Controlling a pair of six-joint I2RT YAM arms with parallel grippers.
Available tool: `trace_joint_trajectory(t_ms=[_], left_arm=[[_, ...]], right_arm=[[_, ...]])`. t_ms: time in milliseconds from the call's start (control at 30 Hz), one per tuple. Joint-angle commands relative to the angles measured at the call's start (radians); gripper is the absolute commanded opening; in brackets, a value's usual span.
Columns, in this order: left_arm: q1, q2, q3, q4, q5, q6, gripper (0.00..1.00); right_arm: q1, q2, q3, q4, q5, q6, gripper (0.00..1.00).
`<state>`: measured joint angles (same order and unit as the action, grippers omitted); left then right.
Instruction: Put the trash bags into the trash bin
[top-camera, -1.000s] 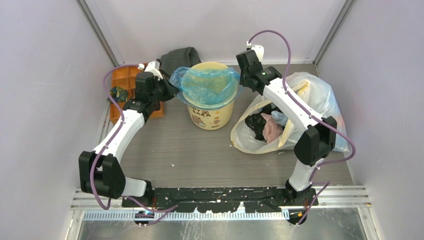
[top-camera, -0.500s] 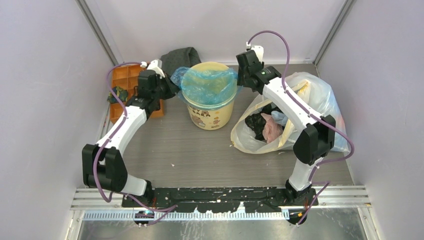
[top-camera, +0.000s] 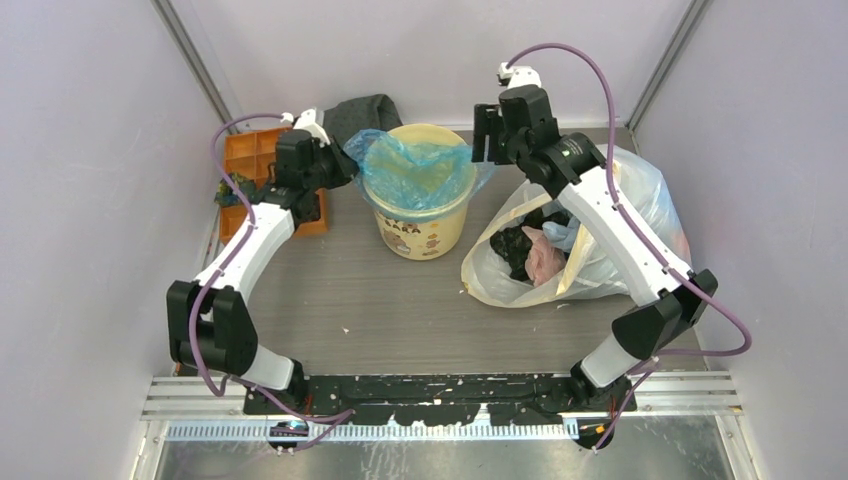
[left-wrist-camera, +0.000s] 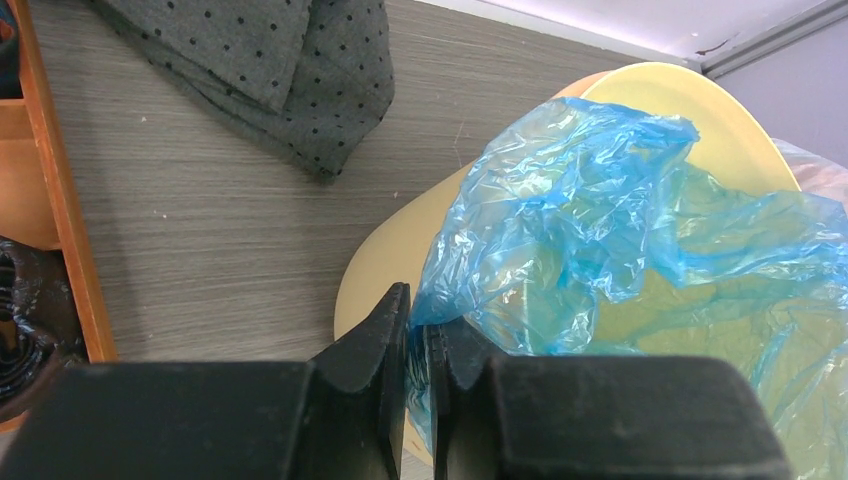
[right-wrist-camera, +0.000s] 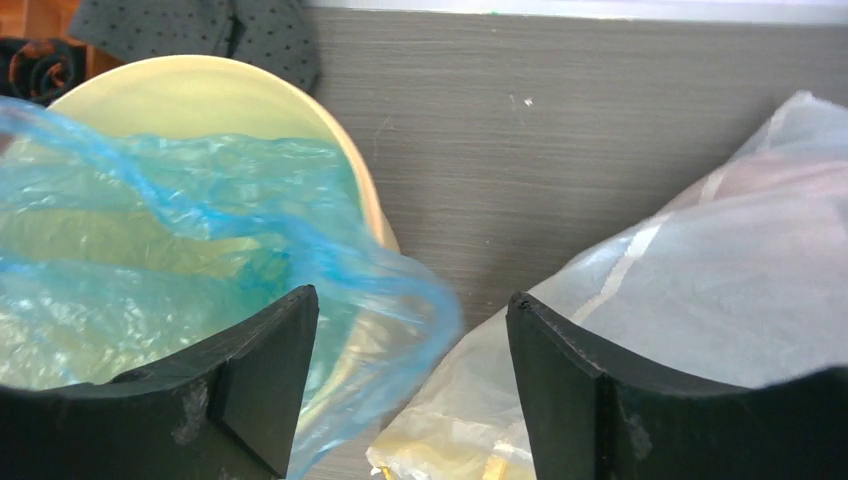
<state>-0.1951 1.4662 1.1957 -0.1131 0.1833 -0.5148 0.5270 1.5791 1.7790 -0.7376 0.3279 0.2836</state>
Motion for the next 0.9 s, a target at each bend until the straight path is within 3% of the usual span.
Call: trace_joint_trajectory(t_ms=[0, 167, 467, 667, 733, 867], left_arm=[[0.001, 0.001, 0.037, 0.028, -0.004, 0.017, 0.13], [0.002, -0.002, 0.036, 0.023, -0.002, 0.018, 0.14], [0.002, 0.037, 0.085, -0.008, -0.004, 0.033, 0.15], [0.002, 0.082, 0.116, 0.009, 0.021, 0.003, 0.14], [0.002, 0.09, 0.123, 0.009, 0.022, 0.004, 0.14], [0.002, 0.094, 0.127, 0.01, 0.022, 0.009, 0.14]], right_arm=[[0.051, 0.051, 0.109, -0.004, -0.02, -0.118, 0.76], [0.058, 0.149, 0.226, -0.057, -0.015, -0.137, 0.76], [0.179, 0.354, 0.466, -0.116, 0.036, -0.405, 0.79], [0.243, 0.435, 0.536, -0.115, -0.009, -0.484, 0.79], [0.247, 0.459, 0.555, -0.121, -0.025, -0.48, 0.78], [0.248, 0.5, 0.577, -0.123, -0.02, -0.466, 0.65]])
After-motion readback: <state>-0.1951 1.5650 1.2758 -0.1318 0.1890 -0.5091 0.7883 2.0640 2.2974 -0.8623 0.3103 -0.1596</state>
